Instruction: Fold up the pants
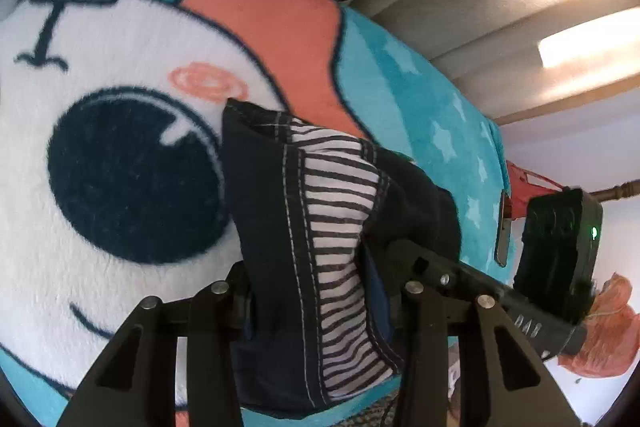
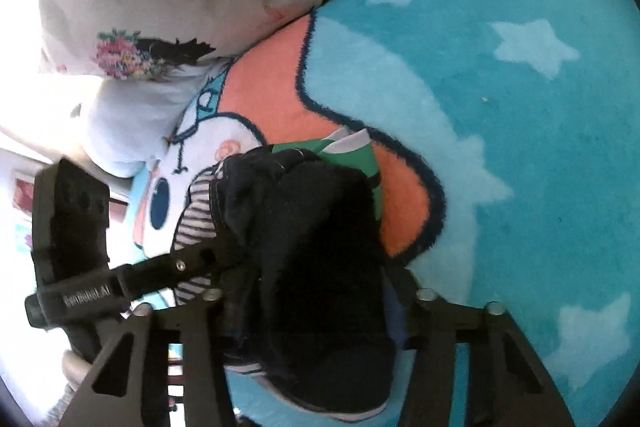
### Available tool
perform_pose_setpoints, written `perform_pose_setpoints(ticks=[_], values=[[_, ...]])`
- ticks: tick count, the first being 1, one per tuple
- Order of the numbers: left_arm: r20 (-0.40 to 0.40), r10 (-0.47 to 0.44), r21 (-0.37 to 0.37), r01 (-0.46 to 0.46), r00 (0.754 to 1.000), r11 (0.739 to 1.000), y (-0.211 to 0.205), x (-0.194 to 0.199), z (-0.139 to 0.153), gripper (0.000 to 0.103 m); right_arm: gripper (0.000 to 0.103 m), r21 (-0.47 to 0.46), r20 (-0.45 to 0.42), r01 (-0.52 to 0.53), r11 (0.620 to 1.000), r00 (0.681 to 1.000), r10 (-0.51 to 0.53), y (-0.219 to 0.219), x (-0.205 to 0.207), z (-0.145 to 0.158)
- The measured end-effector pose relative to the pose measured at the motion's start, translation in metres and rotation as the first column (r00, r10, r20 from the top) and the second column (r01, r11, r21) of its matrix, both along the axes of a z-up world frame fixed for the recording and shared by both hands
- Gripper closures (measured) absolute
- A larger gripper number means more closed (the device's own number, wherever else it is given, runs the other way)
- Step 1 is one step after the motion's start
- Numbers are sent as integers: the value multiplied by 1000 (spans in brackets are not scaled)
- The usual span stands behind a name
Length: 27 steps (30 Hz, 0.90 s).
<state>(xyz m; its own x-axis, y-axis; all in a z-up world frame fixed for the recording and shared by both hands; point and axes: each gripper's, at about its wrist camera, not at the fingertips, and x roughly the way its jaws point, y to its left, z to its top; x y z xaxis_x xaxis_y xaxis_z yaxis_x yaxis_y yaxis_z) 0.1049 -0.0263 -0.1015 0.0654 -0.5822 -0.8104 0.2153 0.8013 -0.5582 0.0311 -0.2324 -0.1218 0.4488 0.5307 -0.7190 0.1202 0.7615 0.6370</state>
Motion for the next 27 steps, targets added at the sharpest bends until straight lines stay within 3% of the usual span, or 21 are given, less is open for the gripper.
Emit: perform_pose_setpoints(ticks=[3, 10, 15, 18, 19, 21, 24, 27], values=[[23, 9, -27, -8, 1000, 1000, -7, -2, 21, 61, 60, 77, 7, 3, 997, 1000, -3, -12, 0, 8], [60, 27, -50, -24, 998, 998, -27, 23, 44, 61, 60, 61, 99, 12, 998, 995, -18, -32, 16, 51], [91, 18, 58, -24, 996, 998, -48, 46, 29, 52, 59, -21, 107, 9, 1000, 994, -6, -39, 39, 54], [36, 18, 128, -23, 999, 991, -48, 54, 3, 51, 49, -135, 63, -7, 991, 998, 15, -36, 54, 36], [18, 26, 107, -28, 1000, 994, -45, 54, 0, 51, 44, -175, 24, -14, 984, 1000, 18, -36, 59, 26], [21, 41, 70, -42, 999, 997, -36, 50, 5, 51, 43, -156, 13, -10, 988, 1000, 12, -40, 58, 22], [72, 57, 58, -62, 996, 996, -23, 42, 25, 51, 39, -172, 65, 14, 985, 998, -2, -48, 47, 42], [103, 85, 70, -93, 991, 993, -11, 33, 36, 51, 32, -249, 143, 67, 966, 989, -32, -51, 38, 73]])
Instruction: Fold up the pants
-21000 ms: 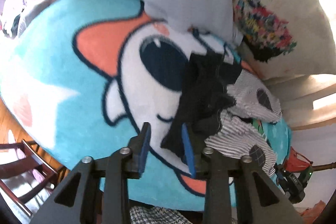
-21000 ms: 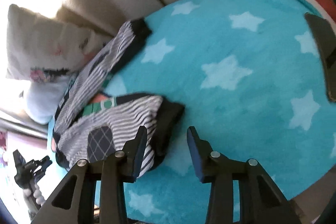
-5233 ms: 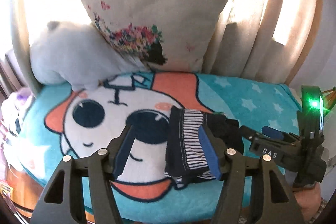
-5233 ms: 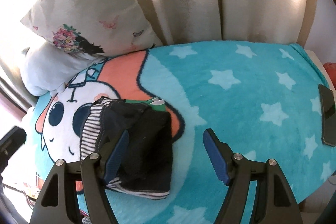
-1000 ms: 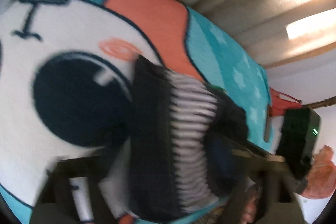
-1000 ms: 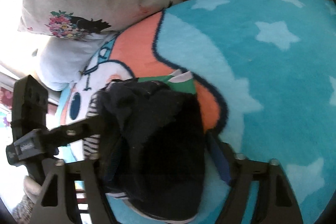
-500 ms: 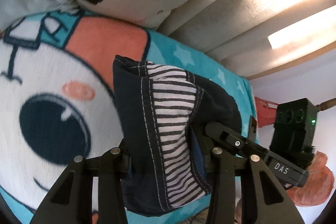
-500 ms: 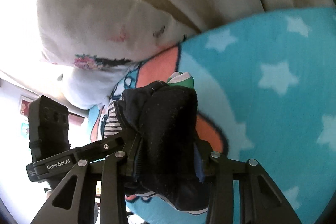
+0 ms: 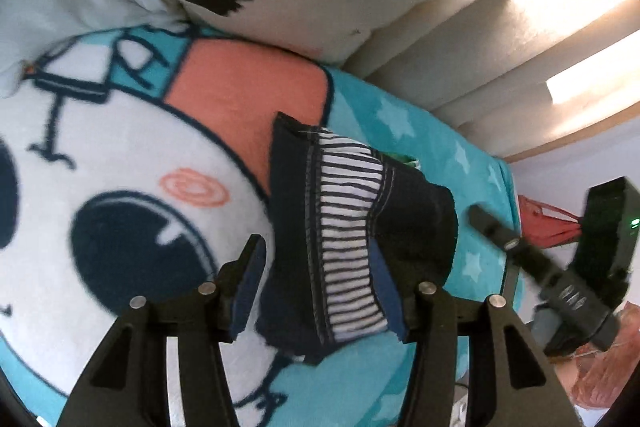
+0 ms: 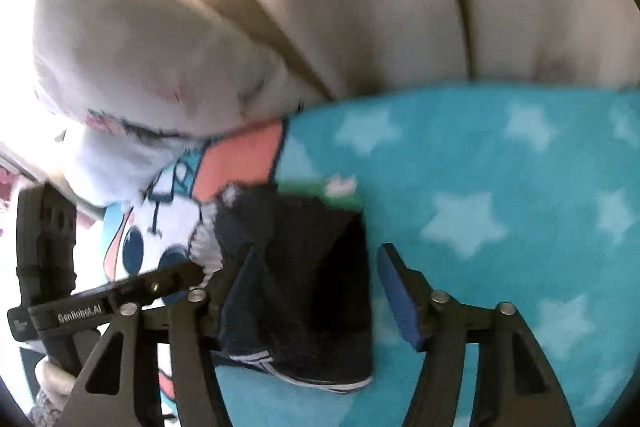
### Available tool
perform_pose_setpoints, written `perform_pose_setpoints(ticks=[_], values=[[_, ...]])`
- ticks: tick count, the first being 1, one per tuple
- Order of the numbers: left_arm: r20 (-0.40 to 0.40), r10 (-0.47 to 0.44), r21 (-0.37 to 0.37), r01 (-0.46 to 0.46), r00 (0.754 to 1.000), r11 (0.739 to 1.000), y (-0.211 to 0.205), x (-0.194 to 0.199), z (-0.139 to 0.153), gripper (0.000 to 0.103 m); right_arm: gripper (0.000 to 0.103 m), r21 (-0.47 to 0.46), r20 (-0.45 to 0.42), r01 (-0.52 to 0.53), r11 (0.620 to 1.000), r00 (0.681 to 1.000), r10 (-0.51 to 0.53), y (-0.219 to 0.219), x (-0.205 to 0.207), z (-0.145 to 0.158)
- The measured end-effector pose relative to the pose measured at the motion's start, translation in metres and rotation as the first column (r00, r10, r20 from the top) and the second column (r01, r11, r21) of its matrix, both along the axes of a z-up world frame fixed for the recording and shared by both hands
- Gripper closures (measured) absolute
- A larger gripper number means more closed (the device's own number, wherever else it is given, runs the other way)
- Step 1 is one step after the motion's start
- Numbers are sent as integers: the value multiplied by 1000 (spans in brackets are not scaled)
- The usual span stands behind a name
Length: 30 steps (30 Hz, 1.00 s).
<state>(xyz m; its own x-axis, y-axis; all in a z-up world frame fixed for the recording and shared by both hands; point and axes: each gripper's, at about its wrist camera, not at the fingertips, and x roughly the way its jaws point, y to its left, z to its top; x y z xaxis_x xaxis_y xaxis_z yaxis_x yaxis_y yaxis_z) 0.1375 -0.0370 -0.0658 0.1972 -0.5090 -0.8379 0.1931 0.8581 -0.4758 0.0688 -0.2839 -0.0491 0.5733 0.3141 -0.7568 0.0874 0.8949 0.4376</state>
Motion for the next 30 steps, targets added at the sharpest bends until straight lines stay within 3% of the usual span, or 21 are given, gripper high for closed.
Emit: perform_pose_setpoints(ticks=[6, 9, 15, 19, 24, 26, 30], values=[[88, 83, 106, -92, 993, 990, 21, -35, 11, 50, 31, 28, 65, 14, 1000, 998, -16, 9, -10, 23], [162, 87, 161, -113, 983, 980, 34, -53, 22, 50, 31, 1, 29, -48, 999, 998, 48, 37, 2, 12], [278, 107, 190, -164, 955, 968, 57, -69, 48, 50, 31, -97, -58, -115, 989, 992, 110, 75, 24, -26], [355, 122, 201, -203, 927, 958, 71, -76, 67, 49, 30, -111, -58, -87, 990, 995, 81, 78, 26, -20], [454, 121, 215, -240, 883, 946, 81, -82, 90, 37, 30, -117, 23, 8, 993, 1000, -5, 76, 3, 11], [469, 106, 218, -231, 877, 948, 83, -85, 95, 34, 30, -139, 57, 42, 989, 998, -34, 80, -12, 25], [453, 44, 231, -165, 890, 959, 81, -87, 92, 31, 28, -173, 85, 109, 979, 992, -95, 85, -40, 38]])
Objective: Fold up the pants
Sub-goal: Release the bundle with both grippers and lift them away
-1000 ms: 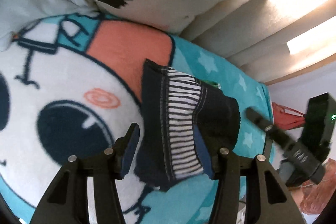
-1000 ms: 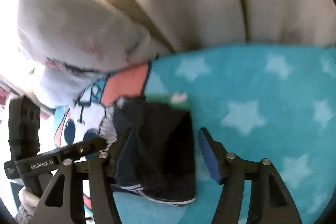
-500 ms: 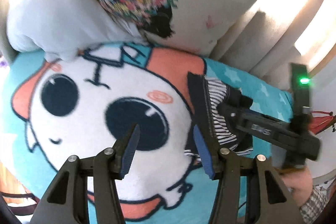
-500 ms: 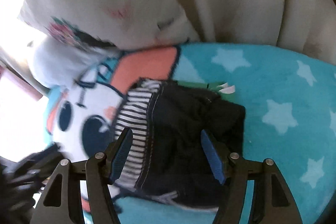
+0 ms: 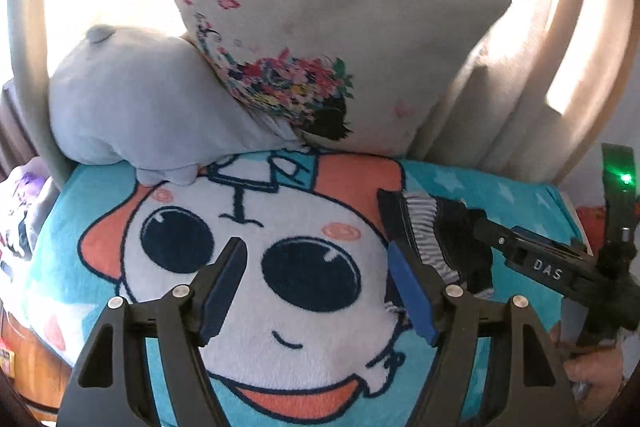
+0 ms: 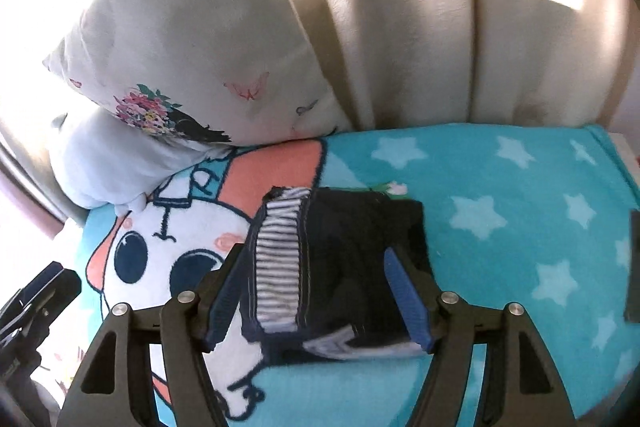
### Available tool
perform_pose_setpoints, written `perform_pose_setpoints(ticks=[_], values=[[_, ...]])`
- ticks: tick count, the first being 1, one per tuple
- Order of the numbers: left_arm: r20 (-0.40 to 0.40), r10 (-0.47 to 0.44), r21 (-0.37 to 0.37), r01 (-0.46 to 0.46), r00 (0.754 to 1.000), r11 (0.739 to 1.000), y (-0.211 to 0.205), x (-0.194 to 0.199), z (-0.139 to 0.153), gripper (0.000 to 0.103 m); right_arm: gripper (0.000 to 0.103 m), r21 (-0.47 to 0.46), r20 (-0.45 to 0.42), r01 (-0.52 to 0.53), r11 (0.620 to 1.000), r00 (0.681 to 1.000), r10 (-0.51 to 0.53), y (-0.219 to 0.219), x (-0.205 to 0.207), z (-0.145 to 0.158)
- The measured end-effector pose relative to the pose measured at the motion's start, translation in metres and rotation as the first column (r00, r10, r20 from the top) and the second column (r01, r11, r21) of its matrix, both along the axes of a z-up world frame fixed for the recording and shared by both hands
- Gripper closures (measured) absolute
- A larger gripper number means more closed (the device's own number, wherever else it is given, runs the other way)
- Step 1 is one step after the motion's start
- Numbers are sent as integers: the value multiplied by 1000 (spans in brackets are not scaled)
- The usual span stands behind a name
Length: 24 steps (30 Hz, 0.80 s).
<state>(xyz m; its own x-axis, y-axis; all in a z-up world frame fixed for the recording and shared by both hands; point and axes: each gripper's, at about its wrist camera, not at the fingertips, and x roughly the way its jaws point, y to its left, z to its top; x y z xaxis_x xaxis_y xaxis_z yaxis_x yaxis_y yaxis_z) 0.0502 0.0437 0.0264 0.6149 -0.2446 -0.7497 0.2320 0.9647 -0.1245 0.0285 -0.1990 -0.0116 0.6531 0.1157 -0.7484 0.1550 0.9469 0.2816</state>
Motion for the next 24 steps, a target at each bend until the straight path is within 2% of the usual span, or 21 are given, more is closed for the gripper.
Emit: perform_pose_setpoints(ticks=[7, 14, 19, 24], values=[[-57, -92, 11, 93, 994, 996, 0, -5, -16, 31, 27, -6, -58, 104, 995, 993, -105, 6, -29, -12], [-116, -146, -15, 145, 982, 989, 0, -9, -32, 31, 27, -32, -98, 142, 989, 985, -145, 19, -53, -27], [-123, -165, -14, 164, 979, 986, -9, -16, -32, 31, 27, -70, -95, 133, 989, 986, -139, 26, -67, -28], [-86, -144, 5, 145, 986, 989, -20, -26, -19, 31, 27, -66, -78, 116, 991, 990, -121, 19, -73, -25]])
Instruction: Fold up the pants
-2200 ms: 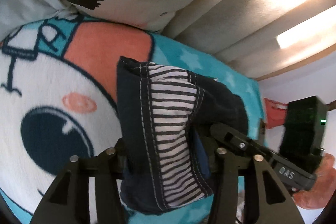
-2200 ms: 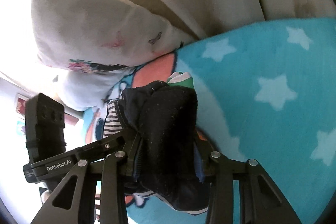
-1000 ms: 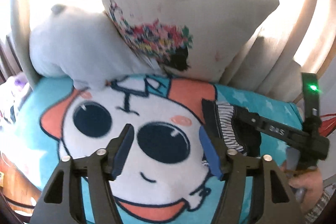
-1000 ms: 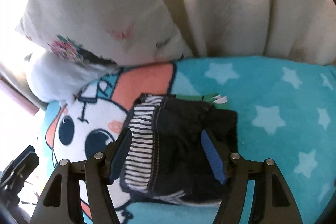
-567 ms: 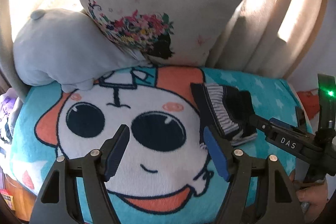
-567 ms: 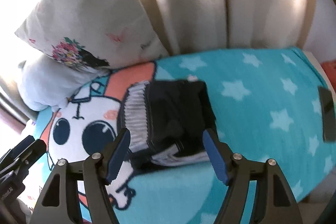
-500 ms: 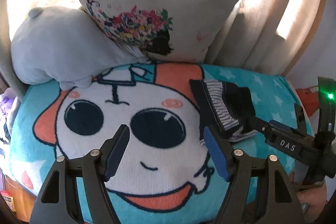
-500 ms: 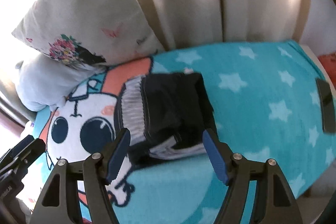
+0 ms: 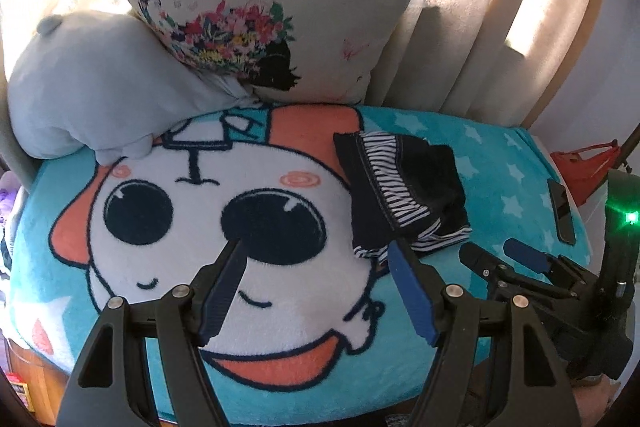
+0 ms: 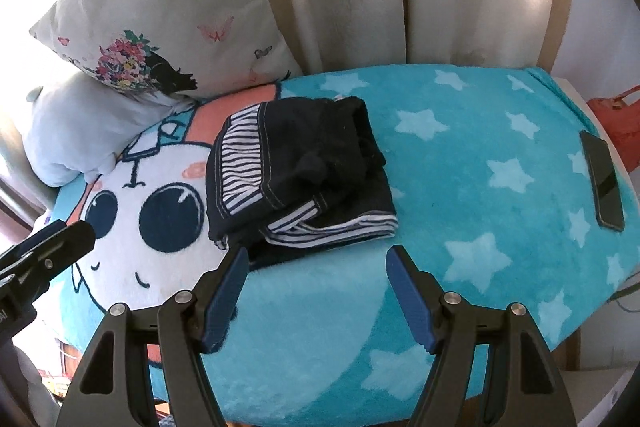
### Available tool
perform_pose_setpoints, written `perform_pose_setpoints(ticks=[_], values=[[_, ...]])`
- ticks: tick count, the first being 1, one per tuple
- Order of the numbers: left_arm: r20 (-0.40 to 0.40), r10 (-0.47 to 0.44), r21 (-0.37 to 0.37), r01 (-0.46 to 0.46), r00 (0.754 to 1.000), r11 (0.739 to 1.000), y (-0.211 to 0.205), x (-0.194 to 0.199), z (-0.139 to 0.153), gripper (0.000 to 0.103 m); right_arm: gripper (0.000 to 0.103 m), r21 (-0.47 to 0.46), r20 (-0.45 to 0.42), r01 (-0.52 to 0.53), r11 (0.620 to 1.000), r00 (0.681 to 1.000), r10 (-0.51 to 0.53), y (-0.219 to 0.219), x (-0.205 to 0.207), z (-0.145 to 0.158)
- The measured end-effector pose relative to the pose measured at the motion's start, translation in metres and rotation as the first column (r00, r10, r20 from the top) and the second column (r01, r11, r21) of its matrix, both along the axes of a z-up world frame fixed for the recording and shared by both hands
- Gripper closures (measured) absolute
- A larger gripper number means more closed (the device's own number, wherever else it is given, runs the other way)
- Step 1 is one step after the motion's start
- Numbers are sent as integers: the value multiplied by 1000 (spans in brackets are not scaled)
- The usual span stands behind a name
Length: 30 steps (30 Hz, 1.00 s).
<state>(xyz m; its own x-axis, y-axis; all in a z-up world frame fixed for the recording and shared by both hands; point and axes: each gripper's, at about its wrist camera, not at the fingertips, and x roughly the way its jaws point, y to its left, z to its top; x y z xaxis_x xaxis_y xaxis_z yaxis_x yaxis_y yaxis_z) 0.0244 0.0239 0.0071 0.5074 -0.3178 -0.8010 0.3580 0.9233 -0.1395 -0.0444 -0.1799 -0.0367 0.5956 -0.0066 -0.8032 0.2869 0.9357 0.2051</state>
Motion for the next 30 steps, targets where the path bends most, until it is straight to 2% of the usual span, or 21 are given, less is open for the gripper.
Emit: perform_pose_setpoints(ticks=[11, 18, 22, 27, 30], values=[[69, 77, 8, -78, 995, 997, -18, -23, 19, 31, 27, -4, 41, -82, 997, 996, 82, -19, 0, 9], [144, 141, -9, -141, 980, 990, -24, -32, 34, 29, 27, -33, 61, -144, 989, 987, 146, -21, -1, 11], [227, 194, -15, -196, 954, 980, -24, -40, 46, 20, 27, -44, 70, -166, 985, 983, 169, -25, -2, 12], [335, 275, -31, -281, 901, 959, -20, -49, 68, 9, 27, -40, 75, -174, 984, 981, 177, -33, -2, 10], [382, 311, 0, -337, 870, 941, -19, -51, 83, 2, 27, -37, 80, -172, 984, 981, 174, -39, -2, 9]])
